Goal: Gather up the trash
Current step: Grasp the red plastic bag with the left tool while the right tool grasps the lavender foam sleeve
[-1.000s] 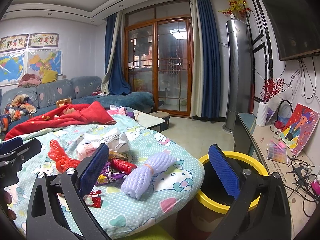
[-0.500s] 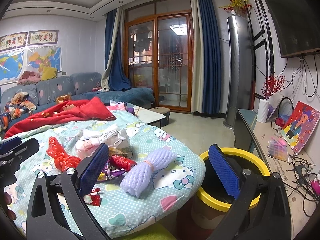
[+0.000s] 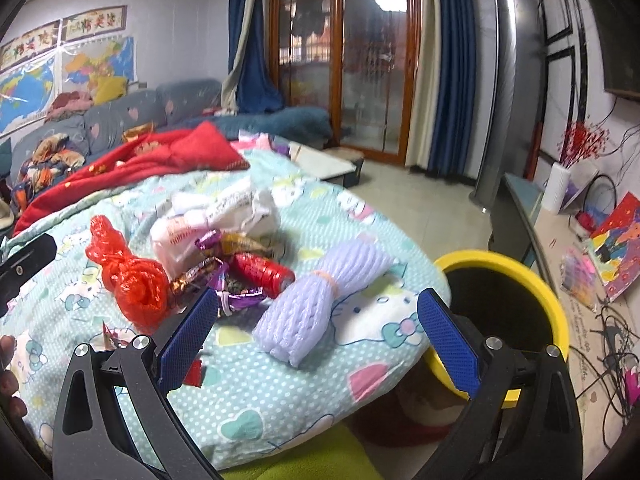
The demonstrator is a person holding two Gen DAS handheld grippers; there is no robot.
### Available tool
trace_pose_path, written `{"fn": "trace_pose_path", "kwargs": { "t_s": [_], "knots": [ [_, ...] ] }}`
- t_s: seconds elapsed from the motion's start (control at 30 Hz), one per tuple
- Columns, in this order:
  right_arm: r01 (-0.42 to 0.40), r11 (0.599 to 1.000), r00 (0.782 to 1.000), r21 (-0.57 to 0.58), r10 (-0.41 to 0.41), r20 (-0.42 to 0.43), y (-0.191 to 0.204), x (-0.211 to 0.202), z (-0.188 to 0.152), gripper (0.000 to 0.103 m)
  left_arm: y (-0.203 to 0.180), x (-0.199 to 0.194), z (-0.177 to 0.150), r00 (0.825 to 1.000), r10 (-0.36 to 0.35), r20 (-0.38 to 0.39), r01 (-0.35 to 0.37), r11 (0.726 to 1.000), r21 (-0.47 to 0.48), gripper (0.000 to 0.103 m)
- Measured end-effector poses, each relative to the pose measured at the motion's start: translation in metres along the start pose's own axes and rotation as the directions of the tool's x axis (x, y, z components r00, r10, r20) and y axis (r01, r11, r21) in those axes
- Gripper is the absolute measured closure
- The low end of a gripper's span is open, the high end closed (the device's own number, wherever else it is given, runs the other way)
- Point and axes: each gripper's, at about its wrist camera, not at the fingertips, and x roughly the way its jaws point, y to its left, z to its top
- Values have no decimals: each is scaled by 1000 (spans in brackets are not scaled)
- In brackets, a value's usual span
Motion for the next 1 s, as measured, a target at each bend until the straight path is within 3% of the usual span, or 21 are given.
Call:
{"fn": "trace_pose_path", "kwargs": {
  "t_s": [0.2, 0.33, 0.5, 0.6, 0.77, 0.83, 0.9, 1.0],
  "knots": [
    [-14, 1000, 998, 28, 16, -65, -5, 23, 5, 6, 16, 26, 9, 997, 35, -75, -40, 997, -63, 10],
    [-25, 998, 994, 51, 30, -109, -13, 35, 8, 6, 18, 48, 15, 990, -15, -138, 3, 996, -86, 10],
    [-46, 994, 984, 102, 63, -166, -23, 52, 9, 8, 34, 79, 22, 982, 0, -189, -36, 981, -189, 10],
    [-78, 990, 975, 117, 100, -201, -26, 62, 9, 19, 47, 94, 20, 976, 7, -219, -66, 962, -264, 10],
    [-125, 978, 949, 169, 168, -269, -32, 79, 3, 41, 63, 107, 9, 966, -46, -253, -50, 932, -358, 12],
    [-150, 970, 935, 189, 201, -291, -33, 83, 1, 57, 64, 111, 6, 964, -67, -259, -35, 929, -369, 20],
    [-183, 962, 923, 202, 239, -301, -32, 84, 1, 65, 62, 114, 3, 959, -97, -266, -12, 925, -381, 31],
    [-196, 959, 922, 203, 250, -294, -34, 79, 3, 71, 59, 117, 1, 954, -130, -270, 18, 924, -382, 47]
  ]
}}
